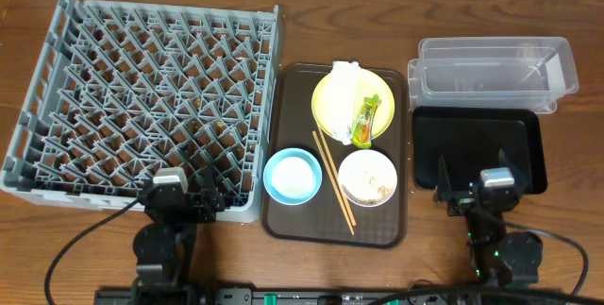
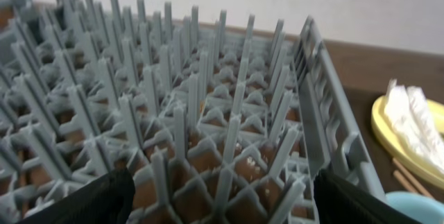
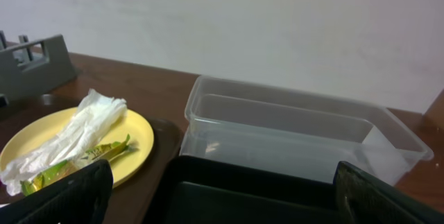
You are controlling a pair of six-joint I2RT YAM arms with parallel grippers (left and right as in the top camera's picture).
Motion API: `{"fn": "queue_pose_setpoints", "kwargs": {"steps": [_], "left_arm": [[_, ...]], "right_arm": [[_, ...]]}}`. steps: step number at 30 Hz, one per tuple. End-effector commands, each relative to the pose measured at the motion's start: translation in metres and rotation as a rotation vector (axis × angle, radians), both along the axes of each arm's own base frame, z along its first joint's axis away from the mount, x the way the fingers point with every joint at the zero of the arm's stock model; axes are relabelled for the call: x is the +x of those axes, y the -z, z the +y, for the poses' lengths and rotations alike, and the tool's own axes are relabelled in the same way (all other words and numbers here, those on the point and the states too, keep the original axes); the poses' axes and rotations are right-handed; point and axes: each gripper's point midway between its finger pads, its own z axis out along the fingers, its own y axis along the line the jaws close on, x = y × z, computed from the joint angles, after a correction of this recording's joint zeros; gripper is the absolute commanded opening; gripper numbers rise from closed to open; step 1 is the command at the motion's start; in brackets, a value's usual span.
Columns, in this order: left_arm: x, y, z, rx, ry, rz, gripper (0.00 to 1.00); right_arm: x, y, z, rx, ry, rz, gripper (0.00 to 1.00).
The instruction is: Sort waste into correct bins and load items into the dishwasher
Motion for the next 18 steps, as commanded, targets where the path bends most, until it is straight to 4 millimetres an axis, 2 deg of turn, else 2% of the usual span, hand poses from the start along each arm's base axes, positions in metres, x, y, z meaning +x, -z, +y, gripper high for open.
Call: {"fn": "queue_pose_setpoints", "kwargs": {"steps": [1,5,11,18], "left_arm": [[-0.003,-0.027,0.001,-0.013,-0.012,0.015,0.86],[-0.005,-0.032,0.001,-0.011,-0.013,0.125,0.86],[0.001,-0.04,0.001,-0.009,-0.013,0.311,0.86],[0.007,-0.039,0.001,-0.007,-0.014,0.491,0.86]], "right_arm": [[0.004,-0.025,-0.004,0.049,0.022,0.012,0.99],[0.018,-0.039,-0.003,0.087,0.026,0.084,0.99],[0.055,-0.059,0.011,0.09,-0.036,0.22,0.99],[0.097,-0.056,0.027,0.106,-0.11,0.408,0.99]]}}
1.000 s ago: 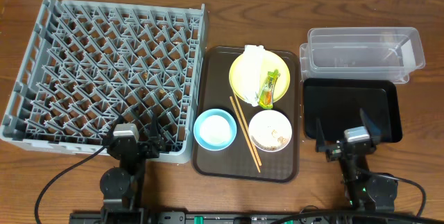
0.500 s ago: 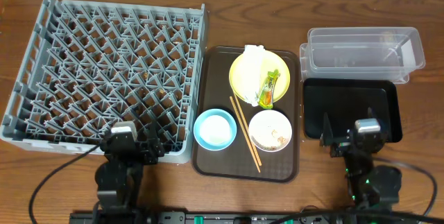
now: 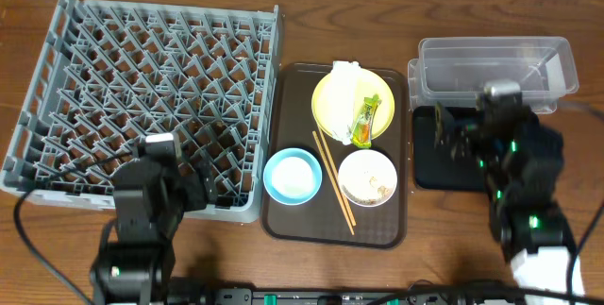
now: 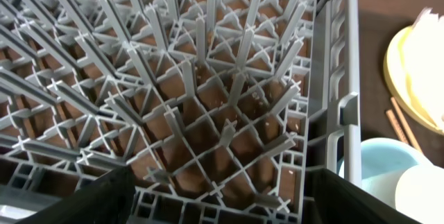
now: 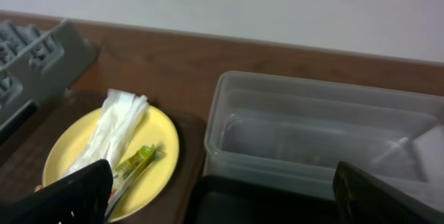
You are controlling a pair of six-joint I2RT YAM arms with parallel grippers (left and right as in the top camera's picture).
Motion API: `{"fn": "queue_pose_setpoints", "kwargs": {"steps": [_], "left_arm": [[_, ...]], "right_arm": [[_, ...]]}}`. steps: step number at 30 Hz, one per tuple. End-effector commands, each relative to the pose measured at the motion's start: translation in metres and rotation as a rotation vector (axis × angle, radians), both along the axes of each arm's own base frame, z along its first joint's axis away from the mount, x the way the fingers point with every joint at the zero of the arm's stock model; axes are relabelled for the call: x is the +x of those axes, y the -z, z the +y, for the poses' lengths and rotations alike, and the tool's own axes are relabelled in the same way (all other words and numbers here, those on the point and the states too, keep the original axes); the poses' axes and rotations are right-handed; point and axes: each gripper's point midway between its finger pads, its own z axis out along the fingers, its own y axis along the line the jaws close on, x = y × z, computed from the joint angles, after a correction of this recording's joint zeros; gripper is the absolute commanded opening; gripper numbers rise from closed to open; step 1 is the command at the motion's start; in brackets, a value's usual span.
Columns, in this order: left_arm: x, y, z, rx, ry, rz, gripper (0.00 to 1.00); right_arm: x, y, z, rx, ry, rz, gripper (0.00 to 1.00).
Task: Sort waste into correct bins and load items into the dishwasher
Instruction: 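Reach the right gripper to the yellow plate and grasp the white tissue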
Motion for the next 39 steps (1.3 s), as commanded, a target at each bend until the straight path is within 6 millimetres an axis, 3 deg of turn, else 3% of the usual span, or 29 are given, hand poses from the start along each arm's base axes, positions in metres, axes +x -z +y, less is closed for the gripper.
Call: {"fn": "queue_pose_setpoints", "kwargs": {"steps": [1,8,13,15,17,24,30,34,39], "left_arm": [[0.005,-0.007,0.001,0.006,-0.005,0.026,0.86],[0.007,-0.006,-0.002,-0.006,0.008,0.029,0.86],[0.007,-0.007,-0.002,-0.007,0.008,0.026,0.86],[0.008,-0.008,-0.002,-0.006,0.008,0.021,0.86],[0.009,-0.008,-0.002,-0.006,0.008,0.017,0.86],[0.009,-0.009,-0.002,-0.006,0.008,0.017,0.86],[0.009,-0.009,-0.002,-0.006,0.008,0.017,0.86],[0.009,-0.008,-0.002,-0.006,0.008,0.017,0.86],[0.009,-0.008,-0.002,-0.006,0.008,0.018,0.86]], "right_arm": [[0.015,-0.007,0.008,0.029,-0.037,0.049,0.99],[0.024,0.0,0.012,0.052,-0.052,0.09,0.99],[0.029,-0.006,0.018,0.099,-0.051,0.065,0.96],[0.031,-0.008,0.028,0.101,-0.075,0.056,0.87],[0.032,-0.007,0.039,0.097,-0.103,0.053,0.85],[0.045,-0.008,0.088,0.072,-0.2,0.087,0.85],[0.076,-0.01,0.122,0.039,-0.234,0.127,0.85],[0.097,0.009,0.146,0.024,-0.263,0.18,0.84],[0.105,0.064,0.174,0.021,-0.286,0.299,0.79]]}}
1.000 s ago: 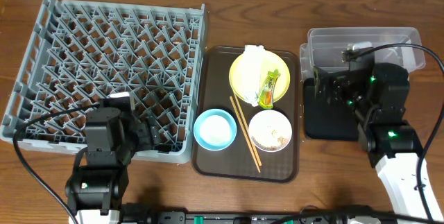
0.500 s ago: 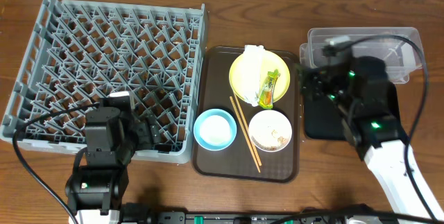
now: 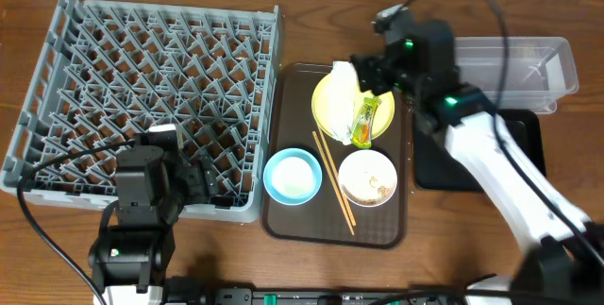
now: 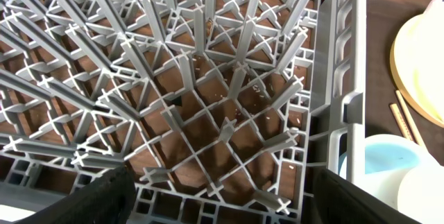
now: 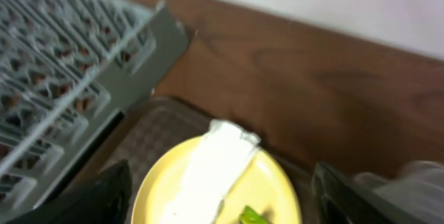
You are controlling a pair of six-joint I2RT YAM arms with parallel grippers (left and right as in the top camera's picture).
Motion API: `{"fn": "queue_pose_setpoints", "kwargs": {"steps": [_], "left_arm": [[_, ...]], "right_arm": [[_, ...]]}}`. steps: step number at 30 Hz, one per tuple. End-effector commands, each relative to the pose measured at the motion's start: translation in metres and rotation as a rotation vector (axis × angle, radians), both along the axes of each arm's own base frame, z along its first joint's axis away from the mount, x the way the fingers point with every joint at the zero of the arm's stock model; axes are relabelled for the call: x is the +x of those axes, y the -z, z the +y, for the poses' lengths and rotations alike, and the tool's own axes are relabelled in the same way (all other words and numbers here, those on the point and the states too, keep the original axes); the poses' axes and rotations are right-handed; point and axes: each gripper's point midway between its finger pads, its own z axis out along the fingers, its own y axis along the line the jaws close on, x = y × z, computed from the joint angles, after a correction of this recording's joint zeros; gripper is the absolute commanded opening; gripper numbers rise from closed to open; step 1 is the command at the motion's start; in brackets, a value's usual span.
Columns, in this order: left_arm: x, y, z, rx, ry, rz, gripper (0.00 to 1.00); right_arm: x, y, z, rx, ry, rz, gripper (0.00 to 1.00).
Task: Sort waste into correct bins and load items into the dishwasher
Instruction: 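Reach the right gripper to the yellow plate and grasp the white tissue, then carry the tissue right and drop it into the clear bin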
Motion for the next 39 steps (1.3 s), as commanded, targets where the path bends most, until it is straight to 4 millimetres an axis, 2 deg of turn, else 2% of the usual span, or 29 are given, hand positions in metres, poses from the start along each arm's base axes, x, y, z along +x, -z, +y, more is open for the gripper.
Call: {"fn": "queue_pose_setpoints", "kwargs": {"steps": [1,7,10,16,18,21,22,26,27,30,34,36,39], "left_arm": [[0.003,-0.011,-0.002,-0.003,0.005,-0.029,0.86],[0.003,-0.011,-0.002,-0.003,0.005,-0.029,0.86],[0.003,-0.011,-0.002,-0.003,0.005,-0.028,0.86],[0.003,-0.011,-0.002,-0.003,0.005,-0.028,0.86],[0.003,-0.011,-0.002,-0.003,0.005,-0.028,0.86],[0.003,-0.011,-0.002,-0.003,0.005,-0.028,0.86],[0.003,-0.011,-0.002,-0.003,0.005,-0.028,0.86],[0.003,-0.011,-0.002,-0.003,0.005,-0.028,0.86],[0.003,-0.011,-0.002,-0.003,0.005,-0.028,0.86],[0.003,-0.011,-0.002,-0.003,0.005,-0.028,0.86],[0.003,-0.011,-0.002,-0.003,0.005,-0.028,0.86],[0.003,-0.011,-0.002,-0.003,0.005,-0.028,0.86],[0.003,-0.011,-0.002,-0.003,0.005,-0.028,0.86]], "right_arm": [[0.0,0.039,0.019,-0.008,-0.003,0.091,0.79],[-0.001,0.106,0.027,-0.071,0.083,0.214,0.77],[-0.002,0.126,0.032,-0.079,0.086,0.244,0.76],[-0.008,0.164,0.03,-0.089,0.163,0.33,0.71],[-0.01,0.171,0.03,-0.098,0.163,0.344,0.67],[-0.011,0.174,0.029,-0.099,0.167,0.353,0.5],[-0.01,0.174,0.03,-0.097,0.166,0.348,0.45],[-0.003,0.164,0.031,-0.076,0.169,0.313,0.13],[0.001,0.158,0.029,-0.07,0.18,0.297,0.09],[0.016,0.129,0.017,-0.038,0.256,0.234,0.01],[0.038,0.075,-0.01,0.026,0.367,0.116,0.01],[0.045,0.048,-0.033,0.068,0.453,0.062,0.01],[0.053,0.021,-0.073,0.139,0.605,0.014,0.01]]}}
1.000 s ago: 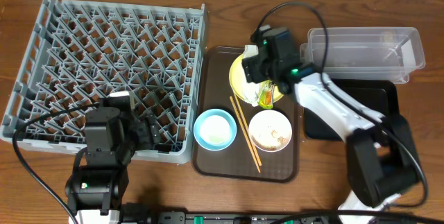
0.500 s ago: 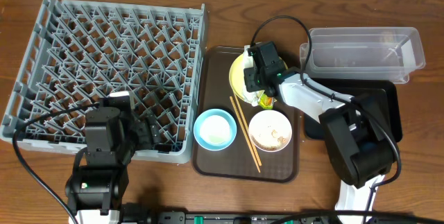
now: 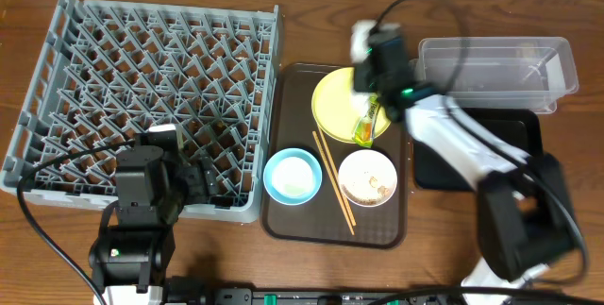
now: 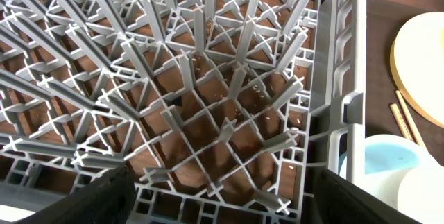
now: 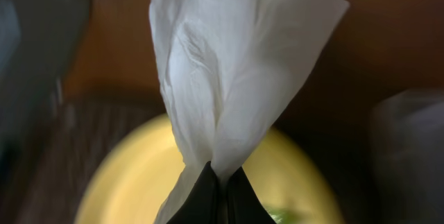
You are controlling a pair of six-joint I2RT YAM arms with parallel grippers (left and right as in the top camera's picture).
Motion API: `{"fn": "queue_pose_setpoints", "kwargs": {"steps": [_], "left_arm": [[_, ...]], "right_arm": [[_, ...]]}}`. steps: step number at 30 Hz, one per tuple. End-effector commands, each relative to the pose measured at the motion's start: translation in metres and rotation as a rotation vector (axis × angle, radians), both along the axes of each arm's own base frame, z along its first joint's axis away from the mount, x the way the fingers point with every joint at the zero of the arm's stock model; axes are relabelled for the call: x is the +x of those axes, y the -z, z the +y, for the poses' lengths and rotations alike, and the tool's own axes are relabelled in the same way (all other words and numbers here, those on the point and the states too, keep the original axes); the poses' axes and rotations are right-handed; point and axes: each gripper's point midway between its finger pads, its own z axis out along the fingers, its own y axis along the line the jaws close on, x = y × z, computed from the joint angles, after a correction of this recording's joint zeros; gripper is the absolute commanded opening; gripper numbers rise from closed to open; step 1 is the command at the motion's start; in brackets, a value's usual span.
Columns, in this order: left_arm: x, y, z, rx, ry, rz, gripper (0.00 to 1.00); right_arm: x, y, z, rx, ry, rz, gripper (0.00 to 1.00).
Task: Sort waste into correct bins and load items into the dishwasher
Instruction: 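Carry the tissue right and drop it into the clear bin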
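My right gripper [image 5: 222, 179] is shut on a white paper napkin [image 5: 236, 57], lifted above the yellow plate [image 5: 132, 182]. From overhead the right gripper [image 3: 375, 59] is over the plate's [image 3: 335, 102] far edge, the napkin [image 3: 361, 33] blurred beside it. A green wrapper [image 3: 364, 124] still lies on the plate. A blue bowl [image 3: 293, 175], a white bowl [image 3: 367, 177] with food scraps and chopsticks [image 3: 334, 182] rest on the brown tray [image 3: 283, 220]. My left gripper [image 4: 218, 200] is open over the grey dish rack's [image 4: 208, 78] near right corner.
A clear plastic bin [image 3: 500, 64] stands at the back right, with a black bin [image 3: 514, 154] in front of it. The dish rack [image 3: 142, 97] fills the table's left half. Cables trail near the front edge.
My right gripper was open above the plate's far side; now it is shut on the napkin, which is off the plate. The left arm has not moved.
Both arms stood low at the front edge, grippers open. Then the left was over the rack's near right corner and the right near the bins. The right then hung over the yellow plate, and now holds the napkin above it.
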Motion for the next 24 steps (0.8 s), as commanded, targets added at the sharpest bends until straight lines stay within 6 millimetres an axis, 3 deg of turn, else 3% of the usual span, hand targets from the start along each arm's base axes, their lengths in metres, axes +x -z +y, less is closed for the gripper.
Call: {"fn": "queue_pose_setpoints", "kwargs": {"steps": [1,4,8,14,15,17,19,21,24], "left_arm": [[0.003,-0.011,-0.002,-0.003,0.005,-0.028,0.86],[0.003,-0.011,-0.002,-0.003,0.005,-0.028,0.86],[0.003,-0.011,-0.002,-0.003,0.005,-0.028,0.86],[0.003,-0.011,-0.002,-0.003,0.005,-0.028,0.86],[0.003,-0.011,-0.002,-0.003,0.005,-0.028,0.86],[0.003,-0.011,-0.002,-0.003,0.005,-0.028,0.86],[0.003,-0.011,-0.002,-0.003,0.005,-0.028,0.86],[0.003,-0.011,-0.002,-0.003,0.005,-0.028,0.86],[0.003,-0.011,-0.002,-0.003,0.005,-0.028,0.86]], "right_arm": [[0.017,-0.051,-0.055,0.074,0.244,-0.112,0.01],[0.02,-0.054,-0.096,0.154,0.399,-0.107,0.01],[0.015,-0.038,-0.145,0.241,0.592,-0.055,0.01],[0.007,-0.026,-0.188,0.26,0.724,-0.015,0.04],[0.005,-0.025,-0.193,0.257,0.736,-0.009,0.1],[0.004,-0.024,-0.2,0.255,0.751,-0.007,0.42],[0.004,-0.025,-0.206,0.257,0.761,-0.012,0.67],[0.004,-0.025,-0.207,0.255,0.76,-0.015,0.8],[0.007,-0.026,-0.198,0.239,0.688,-0.006,0.84]]}}
